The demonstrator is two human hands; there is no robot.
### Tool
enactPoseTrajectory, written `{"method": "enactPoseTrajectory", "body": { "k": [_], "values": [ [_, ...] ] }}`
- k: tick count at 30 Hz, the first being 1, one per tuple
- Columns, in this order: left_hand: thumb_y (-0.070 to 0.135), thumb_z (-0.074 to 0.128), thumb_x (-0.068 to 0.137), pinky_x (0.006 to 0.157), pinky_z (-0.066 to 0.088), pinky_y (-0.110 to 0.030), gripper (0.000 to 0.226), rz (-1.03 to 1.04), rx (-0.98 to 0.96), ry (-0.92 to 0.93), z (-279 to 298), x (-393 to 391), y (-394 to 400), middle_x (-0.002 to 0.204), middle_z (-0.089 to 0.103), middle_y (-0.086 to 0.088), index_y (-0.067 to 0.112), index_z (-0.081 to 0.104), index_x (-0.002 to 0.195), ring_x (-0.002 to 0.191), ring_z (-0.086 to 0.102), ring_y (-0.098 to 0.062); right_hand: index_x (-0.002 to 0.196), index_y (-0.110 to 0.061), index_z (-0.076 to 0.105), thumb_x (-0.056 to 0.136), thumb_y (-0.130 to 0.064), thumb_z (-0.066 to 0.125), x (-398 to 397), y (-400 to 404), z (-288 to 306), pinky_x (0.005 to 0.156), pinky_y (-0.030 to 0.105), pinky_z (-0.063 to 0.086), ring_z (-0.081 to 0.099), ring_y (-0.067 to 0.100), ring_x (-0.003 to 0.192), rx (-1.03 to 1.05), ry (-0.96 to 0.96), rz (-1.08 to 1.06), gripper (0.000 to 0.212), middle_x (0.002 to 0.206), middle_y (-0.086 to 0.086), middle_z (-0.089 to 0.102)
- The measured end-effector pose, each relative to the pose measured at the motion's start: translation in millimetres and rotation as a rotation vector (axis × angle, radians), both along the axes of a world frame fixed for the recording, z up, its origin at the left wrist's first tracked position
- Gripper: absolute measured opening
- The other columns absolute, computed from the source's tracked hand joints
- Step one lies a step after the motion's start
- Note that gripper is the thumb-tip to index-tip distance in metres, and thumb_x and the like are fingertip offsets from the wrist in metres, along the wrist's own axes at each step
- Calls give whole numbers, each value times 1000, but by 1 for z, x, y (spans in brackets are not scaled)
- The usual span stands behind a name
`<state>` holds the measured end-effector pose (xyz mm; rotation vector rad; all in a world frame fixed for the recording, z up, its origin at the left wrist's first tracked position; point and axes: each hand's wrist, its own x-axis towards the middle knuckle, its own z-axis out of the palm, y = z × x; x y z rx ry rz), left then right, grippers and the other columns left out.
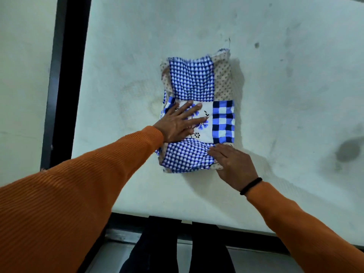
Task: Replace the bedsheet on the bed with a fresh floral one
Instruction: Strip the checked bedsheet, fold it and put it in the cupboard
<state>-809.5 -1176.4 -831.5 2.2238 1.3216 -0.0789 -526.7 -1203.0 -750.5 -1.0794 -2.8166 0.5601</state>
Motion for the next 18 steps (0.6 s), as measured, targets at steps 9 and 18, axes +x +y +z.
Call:
{"method": "enactPoseTrajectory", "body": {
  "k": [9, 18],
  "values": [
    [49, 64, 92, 118, 36, -44, 84, 891, -759, -860, 68, -30, 47, 123, 69, 20, -9, 39, 147, 114, 61, 6, 112, -12, 74, 81, -6, 69, -45, 119, 84, 92, 22, 53, 69, 12, 98, -145, 340, -444, 32, 110, -1, 75],
    [94, 45, 71, 119, 35, -54, 108, 1401, -995, -1642, 72, -44, 31, 146, 57, -13, 17, 53, 147, 136, 54, -33, 121, -18, 64, 95, -23, 59, -132, 201, 25, 85, 16, 46, 59, 1, 97, -287, 365, -852, 27, 110, -9, 68]
  ]
}}
